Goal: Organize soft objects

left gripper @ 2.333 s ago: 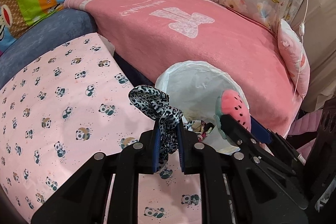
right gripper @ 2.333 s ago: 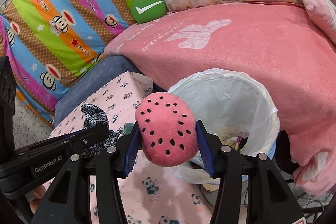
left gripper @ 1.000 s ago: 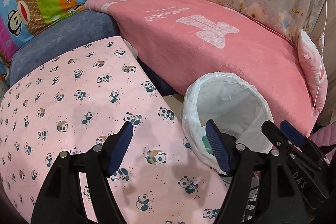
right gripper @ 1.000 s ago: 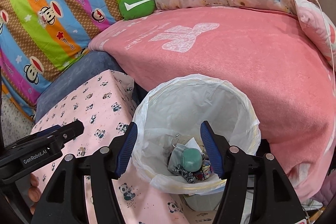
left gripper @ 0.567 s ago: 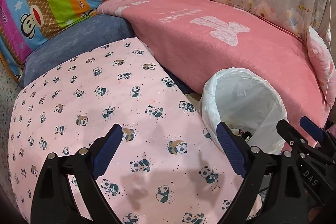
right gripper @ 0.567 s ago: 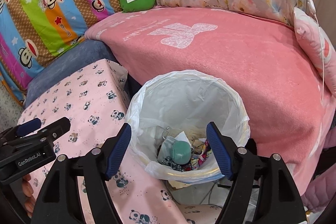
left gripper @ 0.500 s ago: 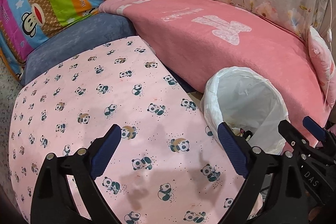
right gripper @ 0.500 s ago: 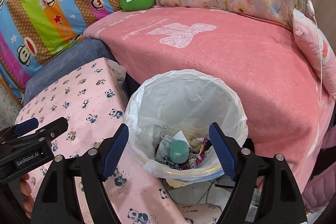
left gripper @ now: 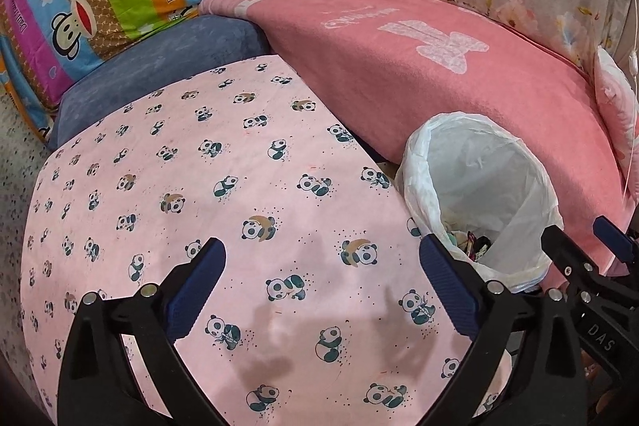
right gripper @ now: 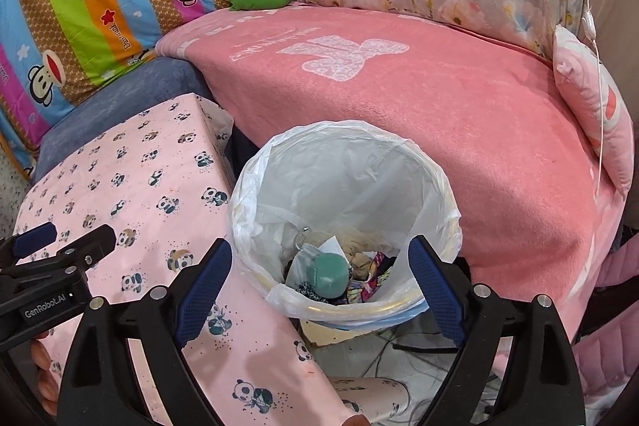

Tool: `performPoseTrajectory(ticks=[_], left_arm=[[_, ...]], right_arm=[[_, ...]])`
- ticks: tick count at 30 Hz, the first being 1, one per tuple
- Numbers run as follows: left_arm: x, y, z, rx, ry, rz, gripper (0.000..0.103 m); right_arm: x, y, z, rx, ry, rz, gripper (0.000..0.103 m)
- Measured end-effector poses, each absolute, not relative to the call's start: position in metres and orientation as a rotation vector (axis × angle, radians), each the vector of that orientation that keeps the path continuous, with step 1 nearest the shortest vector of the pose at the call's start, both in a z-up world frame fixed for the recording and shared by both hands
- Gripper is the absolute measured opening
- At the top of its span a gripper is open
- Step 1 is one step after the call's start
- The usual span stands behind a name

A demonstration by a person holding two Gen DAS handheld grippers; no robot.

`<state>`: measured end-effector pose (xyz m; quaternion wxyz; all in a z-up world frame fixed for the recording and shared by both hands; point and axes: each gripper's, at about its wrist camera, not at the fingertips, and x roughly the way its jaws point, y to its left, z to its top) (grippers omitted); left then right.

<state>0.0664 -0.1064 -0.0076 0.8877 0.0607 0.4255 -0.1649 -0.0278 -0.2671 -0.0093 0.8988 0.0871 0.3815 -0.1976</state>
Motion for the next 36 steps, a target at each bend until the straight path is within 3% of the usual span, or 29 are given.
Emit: performPoseTrajectory(ticks=[2, 36], left_arm=[[0.064, -0.105, -0.008, 0.125, 0.885, -0.34, 0.094], [0.043, -0.114, -0.009, 0.162, 0.863, -0.309, 0.094]], right_arm=[[-0.029, -0.267, -0.009, 0.173, 0.793, -0.415, 0.096], [-0.043, -0.264, -0.001, 0.102, 0.798, -0.475, 0.096]])
